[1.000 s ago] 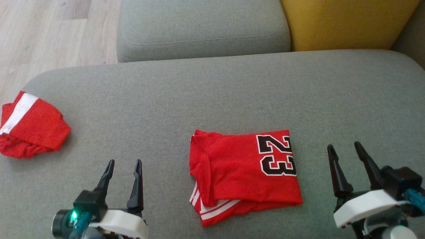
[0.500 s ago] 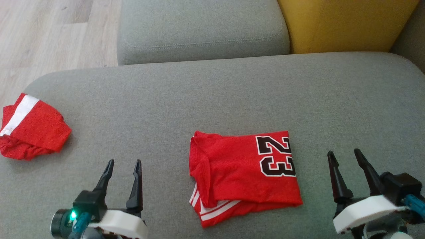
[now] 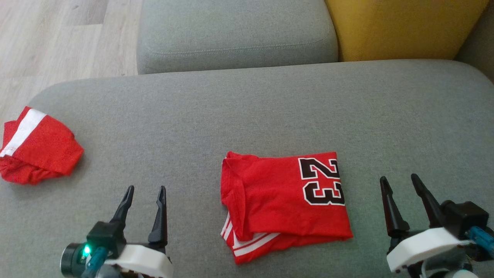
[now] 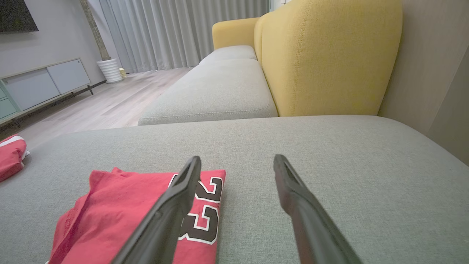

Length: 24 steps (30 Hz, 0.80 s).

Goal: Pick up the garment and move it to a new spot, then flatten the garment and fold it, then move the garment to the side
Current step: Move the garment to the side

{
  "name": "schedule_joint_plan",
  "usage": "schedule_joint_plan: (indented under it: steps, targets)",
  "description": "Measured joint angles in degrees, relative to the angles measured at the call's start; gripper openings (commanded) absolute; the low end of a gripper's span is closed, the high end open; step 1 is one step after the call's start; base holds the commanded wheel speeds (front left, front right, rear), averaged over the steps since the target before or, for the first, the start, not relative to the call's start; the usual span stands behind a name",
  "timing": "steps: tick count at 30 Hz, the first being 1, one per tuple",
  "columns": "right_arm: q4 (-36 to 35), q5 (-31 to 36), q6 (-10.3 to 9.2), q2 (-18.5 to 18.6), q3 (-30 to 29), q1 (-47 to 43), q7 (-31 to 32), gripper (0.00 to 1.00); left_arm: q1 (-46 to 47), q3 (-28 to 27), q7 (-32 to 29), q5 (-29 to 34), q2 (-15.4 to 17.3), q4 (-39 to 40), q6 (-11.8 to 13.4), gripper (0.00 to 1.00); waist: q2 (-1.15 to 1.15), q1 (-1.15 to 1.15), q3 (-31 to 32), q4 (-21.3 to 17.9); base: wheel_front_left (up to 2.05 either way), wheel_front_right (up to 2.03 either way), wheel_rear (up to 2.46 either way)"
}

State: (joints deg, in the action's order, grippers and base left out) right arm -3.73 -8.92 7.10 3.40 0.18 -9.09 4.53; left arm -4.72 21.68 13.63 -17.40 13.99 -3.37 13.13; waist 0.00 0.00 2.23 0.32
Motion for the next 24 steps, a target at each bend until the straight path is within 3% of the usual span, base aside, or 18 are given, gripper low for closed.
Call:
schedule_joint_plan:
  steps: [9, 24]
  targets:
    - [2.37, 0.00, 0.00, 0.42, 0.04, 0.59, 0.03, 1.00, 1.18, 1.02, 0.00, 0.01, -0.08, 0.00, -0.03, 1.00, 0.00, 0.00, -1.52, 1.31, 0.00, 0.00, 0.00]
    - [24.40, -2.46, 0.00, 2.19, 3.83, 10.48, 1.13, 1.00, 9.60, 2.63, 0.60, 0.91, -3.57, -0.71, -1.99, 1.00, 0.00, 0.00, -8.73, 7.07, 0.00, 0.00, 0.00]
